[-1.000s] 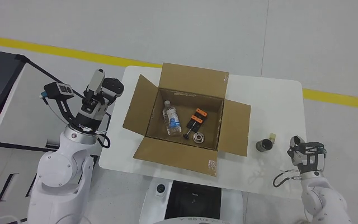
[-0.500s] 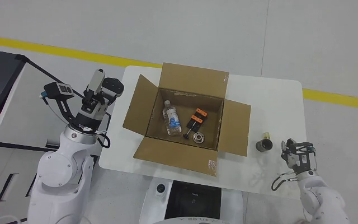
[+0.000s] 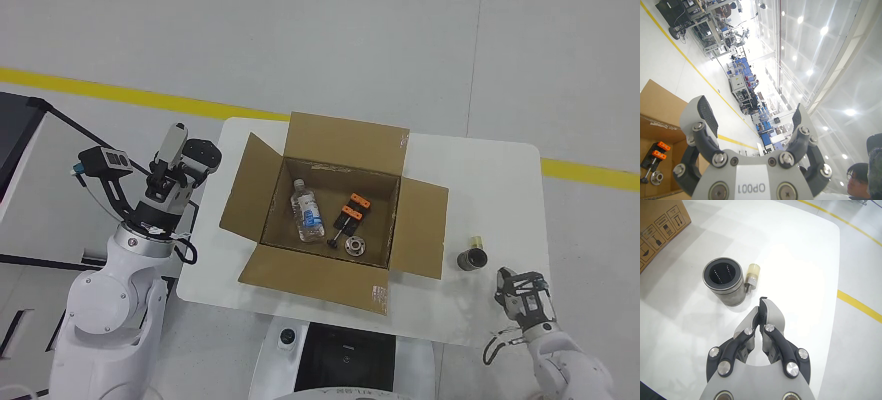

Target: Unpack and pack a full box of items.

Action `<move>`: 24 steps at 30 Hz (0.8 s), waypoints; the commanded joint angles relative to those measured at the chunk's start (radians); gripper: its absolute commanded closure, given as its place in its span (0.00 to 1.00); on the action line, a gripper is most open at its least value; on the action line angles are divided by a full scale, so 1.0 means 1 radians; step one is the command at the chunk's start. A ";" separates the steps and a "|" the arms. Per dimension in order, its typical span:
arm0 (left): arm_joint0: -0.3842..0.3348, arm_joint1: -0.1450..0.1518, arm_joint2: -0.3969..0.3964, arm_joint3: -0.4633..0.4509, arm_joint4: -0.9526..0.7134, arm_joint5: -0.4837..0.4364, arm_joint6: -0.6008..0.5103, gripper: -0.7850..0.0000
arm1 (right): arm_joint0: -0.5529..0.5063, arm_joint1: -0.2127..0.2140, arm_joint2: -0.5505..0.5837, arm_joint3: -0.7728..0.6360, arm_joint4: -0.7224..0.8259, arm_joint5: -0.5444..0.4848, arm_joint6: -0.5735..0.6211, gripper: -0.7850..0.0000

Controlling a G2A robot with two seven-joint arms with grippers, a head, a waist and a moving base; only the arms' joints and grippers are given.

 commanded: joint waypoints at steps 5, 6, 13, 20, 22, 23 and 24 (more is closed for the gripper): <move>0.000 0.000 0.000 0.000 0.000 0.000 0.000 0.00 | 0.007 -0.004 -0.046 -0.007 -0.009 0.007 0.012 1.00; 0.000 0.000 0.000 0.000 0.000 0.000 0.000 0.00 | 0.010 -0.004 -0.052 -0.007 -0.009 0.009 0.015 1.00; 0.000 0.000 0.000 0.000 0.000 0.000 0.000 0.00 | 0.017 -0.008 -0.100 -0.005 -0.015 0.013 0.021 1.00; 0.000 0.000 0.000 0.000 0.000 0.000 0.000 0.00 | 0.036 -0.011 -0.131 0.001 0.010 0.024 0.026 1.00; 0.000 0.000 0.000 0.000 0.000 0.000 0.000 0.00 | 0.042 -0.012 -0.138 0.002 0.016 0.027 0.025 1.00; 0.000 0.000 0.000 0.000 0.000 0.000 0.000 0.00 | 0.046 -0.012 -0.140 0.001 0.016 0.029 0.023 1.00; 0.000 0.000 0.000 0.000 0.000 0.000 0.000 0.00 | 0.048 -0.012 -0.143 0.001 0.015 0.036 0.018 1.00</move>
